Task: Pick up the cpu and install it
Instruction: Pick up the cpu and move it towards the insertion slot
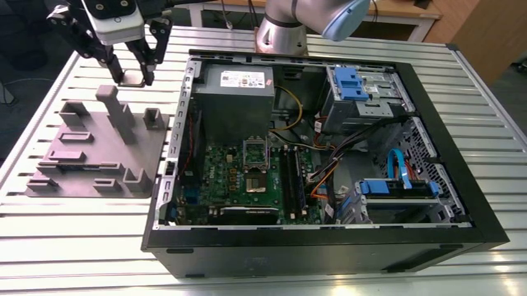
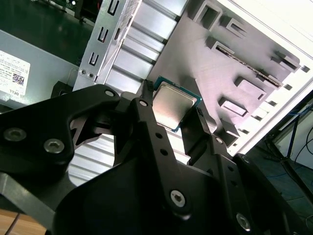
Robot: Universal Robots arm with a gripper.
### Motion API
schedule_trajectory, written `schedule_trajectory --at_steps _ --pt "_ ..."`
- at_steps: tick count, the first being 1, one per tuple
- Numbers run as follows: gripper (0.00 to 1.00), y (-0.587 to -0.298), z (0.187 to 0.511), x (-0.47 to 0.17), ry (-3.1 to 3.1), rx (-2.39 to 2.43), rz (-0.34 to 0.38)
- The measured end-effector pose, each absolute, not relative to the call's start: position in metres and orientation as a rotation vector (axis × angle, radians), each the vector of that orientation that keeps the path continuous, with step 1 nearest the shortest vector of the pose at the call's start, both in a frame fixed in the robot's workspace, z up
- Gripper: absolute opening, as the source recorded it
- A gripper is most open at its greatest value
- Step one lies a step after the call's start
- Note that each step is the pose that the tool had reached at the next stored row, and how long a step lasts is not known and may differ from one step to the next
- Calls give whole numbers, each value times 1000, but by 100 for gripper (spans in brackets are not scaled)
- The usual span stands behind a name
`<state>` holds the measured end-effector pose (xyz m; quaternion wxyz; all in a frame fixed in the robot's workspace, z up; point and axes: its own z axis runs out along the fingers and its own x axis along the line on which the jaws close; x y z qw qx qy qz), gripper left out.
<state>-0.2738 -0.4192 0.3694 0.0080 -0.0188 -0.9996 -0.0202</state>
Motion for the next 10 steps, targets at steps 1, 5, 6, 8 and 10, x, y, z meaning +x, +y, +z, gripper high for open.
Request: schedule_trajectory --at_steps 1,5,6,8,10 --pt "47 -419 369 -273 -3124 -59 -63" --pt "47 -419 369 -272 -3124 -59 -63" --pt "47 -419 369 -272 -3124 -58 -63" --pt "47 -419 369 -272 -3124 -59 -63" --pt "47 -419 369 -271 -3124 -58 -63"
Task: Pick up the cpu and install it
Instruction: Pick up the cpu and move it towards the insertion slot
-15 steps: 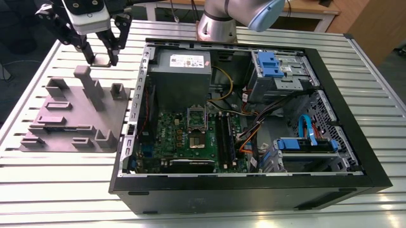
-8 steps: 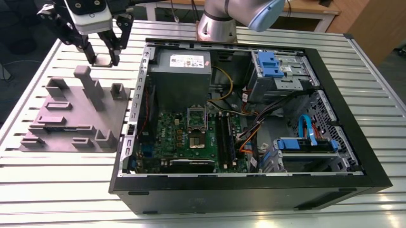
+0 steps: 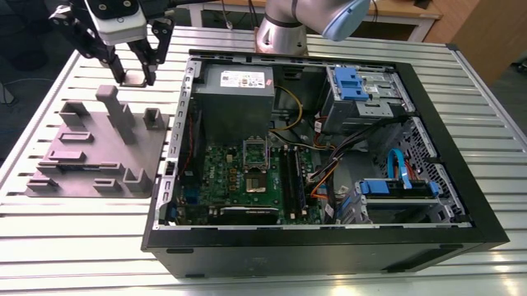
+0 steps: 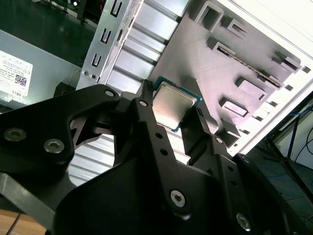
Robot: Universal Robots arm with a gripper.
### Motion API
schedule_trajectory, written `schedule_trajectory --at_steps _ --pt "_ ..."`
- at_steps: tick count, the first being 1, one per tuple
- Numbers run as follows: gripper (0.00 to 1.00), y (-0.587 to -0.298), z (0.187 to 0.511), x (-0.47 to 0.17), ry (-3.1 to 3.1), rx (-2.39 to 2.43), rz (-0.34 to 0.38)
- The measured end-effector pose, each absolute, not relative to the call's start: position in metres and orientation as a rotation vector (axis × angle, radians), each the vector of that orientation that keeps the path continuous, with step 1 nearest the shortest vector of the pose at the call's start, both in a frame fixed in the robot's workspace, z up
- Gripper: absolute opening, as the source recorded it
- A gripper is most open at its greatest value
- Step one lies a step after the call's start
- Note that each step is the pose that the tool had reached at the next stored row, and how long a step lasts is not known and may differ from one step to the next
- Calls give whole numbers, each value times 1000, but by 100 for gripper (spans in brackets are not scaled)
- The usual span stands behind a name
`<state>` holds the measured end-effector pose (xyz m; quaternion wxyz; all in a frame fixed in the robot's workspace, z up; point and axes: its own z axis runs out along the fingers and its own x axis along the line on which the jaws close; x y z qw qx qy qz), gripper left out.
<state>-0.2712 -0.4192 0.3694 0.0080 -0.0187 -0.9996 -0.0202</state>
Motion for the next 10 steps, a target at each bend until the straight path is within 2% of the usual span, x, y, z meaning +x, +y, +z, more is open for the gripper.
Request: schedule_trajectory --at_steps 10 --pt "47 -419 369 -259 -3124 -59 -63"
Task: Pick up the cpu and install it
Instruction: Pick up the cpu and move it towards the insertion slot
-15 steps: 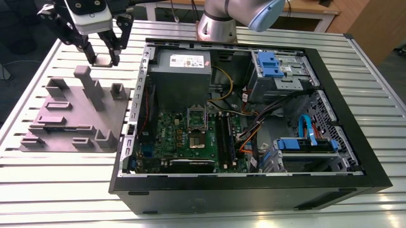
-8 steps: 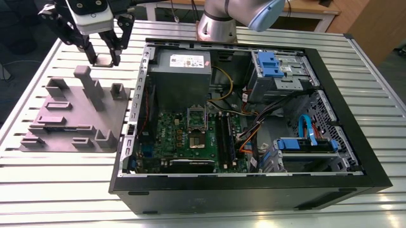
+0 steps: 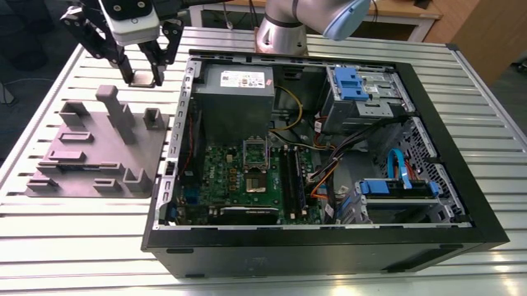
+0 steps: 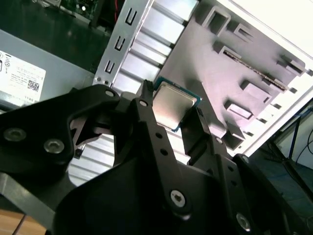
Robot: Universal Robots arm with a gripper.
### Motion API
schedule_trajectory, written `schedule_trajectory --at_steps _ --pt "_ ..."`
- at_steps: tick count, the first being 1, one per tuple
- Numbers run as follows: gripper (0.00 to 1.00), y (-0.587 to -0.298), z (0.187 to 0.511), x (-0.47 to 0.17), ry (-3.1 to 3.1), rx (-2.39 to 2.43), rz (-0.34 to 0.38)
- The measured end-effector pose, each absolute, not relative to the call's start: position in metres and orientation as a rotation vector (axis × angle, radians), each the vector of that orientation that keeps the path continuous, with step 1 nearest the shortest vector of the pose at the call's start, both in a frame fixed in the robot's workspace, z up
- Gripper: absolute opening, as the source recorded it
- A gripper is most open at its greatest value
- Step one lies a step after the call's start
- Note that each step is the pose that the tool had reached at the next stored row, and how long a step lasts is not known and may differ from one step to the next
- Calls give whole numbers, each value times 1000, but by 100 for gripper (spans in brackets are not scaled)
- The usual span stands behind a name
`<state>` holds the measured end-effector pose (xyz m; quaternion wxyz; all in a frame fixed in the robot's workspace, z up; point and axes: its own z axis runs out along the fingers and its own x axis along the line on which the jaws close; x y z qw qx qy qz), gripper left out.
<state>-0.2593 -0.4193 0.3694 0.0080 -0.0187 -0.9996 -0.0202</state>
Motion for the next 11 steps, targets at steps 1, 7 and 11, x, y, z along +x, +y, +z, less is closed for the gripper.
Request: schedule_trajectory --at_steps 1,7,11 --pt "47 -419 369 -259 -3124 -58 -63" --pt "47 -419 369 -258 -3124 -58 -63" --pt "47 -419 369 -256 -3124 -58 -63"
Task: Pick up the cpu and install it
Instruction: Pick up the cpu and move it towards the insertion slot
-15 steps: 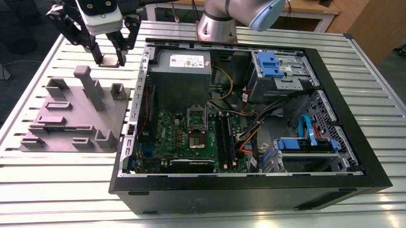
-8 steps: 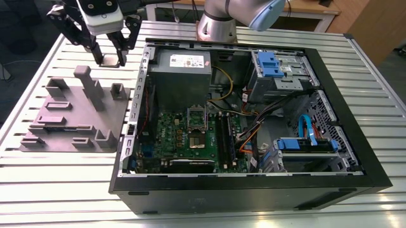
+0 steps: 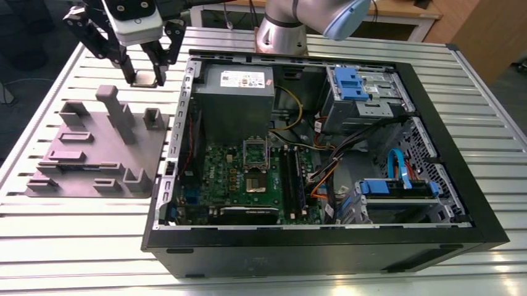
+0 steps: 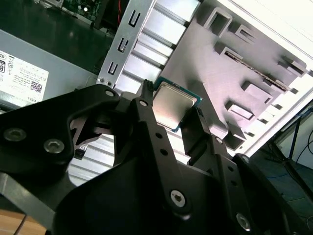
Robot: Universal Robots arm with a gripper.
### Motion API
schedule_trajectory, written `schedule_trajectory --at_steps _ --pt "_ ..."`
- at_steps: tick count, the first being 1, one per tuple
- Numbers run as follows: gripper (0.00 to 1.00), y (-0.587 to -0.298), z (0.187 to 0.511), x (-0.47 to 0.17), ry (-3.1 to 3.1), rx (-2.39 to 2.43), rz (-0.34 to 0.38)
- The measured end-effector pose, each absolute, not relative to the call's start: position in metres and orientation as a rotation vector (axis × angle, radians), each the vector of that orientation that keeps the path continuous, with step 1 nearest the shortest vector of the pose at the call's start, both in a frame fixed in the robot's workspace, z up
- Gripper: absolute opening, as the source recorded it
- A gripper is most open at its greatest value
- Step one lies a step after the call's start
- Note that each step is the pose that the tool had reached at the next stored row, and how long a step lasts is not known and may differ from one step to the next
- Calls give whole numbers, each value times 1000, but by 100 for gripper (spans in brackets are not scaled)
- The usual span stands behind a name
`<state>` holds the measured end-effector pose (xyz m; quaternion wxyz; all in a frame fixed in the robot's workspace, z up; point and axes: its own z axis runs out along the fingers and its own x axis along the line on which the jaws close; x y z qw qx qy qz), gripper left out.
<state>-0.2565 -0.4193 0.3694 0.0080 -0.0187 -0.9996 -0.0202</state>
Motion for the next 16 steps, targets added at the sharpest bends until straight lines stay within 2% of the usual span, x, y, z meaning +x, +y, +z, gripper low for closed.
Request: schedule_trajectory --at_steps 16 --pt "47 -420 369 -249 -3124 -58 -63"
